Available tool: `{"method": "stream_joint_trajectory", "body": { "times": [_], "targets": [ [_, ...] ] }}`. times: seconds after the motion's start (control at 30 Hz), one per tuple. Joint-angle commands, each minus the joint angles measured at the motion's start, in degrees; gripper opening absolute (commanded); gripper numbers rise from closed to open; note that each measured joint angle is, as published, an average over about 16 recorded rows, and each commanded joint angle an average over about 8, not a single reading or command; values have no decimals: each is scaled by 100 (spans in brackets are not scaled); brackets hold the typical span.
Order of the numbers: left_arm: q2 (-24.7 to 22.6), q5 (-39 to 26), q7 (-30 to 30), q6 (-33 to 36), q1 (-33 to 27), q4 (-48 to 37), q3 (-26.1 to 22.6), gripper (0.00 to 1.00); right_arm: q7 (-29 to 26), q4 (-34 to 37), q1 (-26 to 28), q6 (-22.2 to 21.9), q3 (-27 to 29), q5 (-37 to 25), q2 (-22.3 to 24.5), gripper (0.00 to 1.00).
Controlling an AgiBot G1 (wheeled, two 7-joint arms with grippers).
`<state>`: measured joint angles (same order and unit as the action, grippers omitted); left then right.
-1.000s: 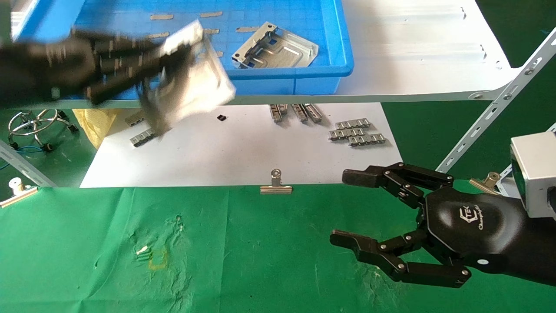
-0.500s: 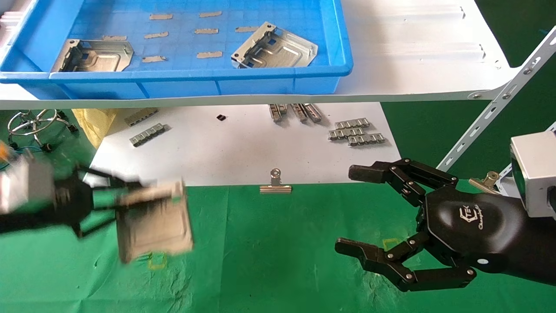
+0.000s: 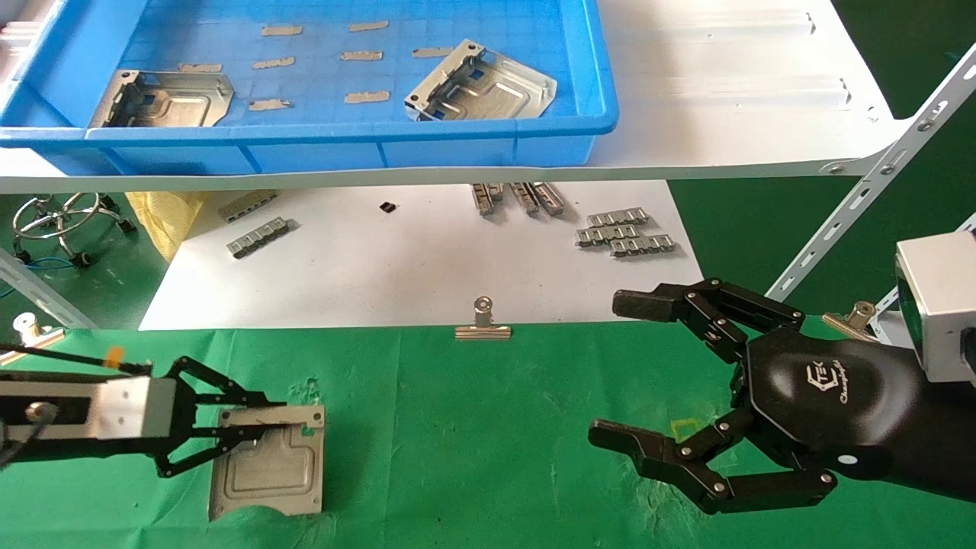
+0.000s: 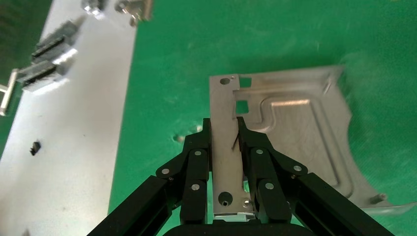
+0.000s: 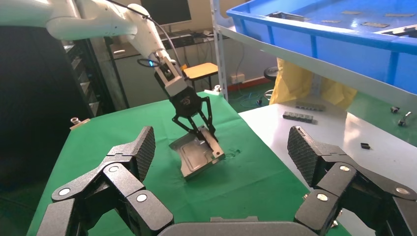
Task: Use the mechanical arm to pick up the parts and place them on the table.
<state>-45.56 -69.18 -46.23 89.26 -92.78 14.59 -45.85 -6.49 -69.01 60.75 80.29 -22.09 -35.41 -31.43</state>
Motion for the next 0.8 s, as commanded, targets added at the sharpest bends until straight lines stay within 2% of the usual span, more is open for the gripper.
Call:
{"method": "stream_joint_trajectory", "body": {
  "times": [0.03, 0.07, 0.33, 0.47, 0.57, 0.8],
  "targets": [
    [-118, -143, -157, -39, -75, -140, -102, 93, 0, 0, 0, 0, 0, 0, 0, 100],
    [-157, -185, -205, -55, -115, -203, -129, 100, 0, 0, 0, 0, 0, 0, 0, 100],
    [-355, -252, -517, -13, -332, -618, -176, 100, 0, 0, 0, 0, 0, 0, 0, 100],
    [-372, -121, -400, 127, -365, -779, -124, 100, 0, 0, 0, 0, 0, 0, 0, 100],
    [-366, 106, 45, 204, -326, -932, -26, 100, 0, 0, 0, 0, 0, 0, 0, 100],
    [-412, 983, 1605, 243, 108, -1368, 462, 100, 0, 1, -1, -1, 0, 0, 0, 100]
  ]
}}
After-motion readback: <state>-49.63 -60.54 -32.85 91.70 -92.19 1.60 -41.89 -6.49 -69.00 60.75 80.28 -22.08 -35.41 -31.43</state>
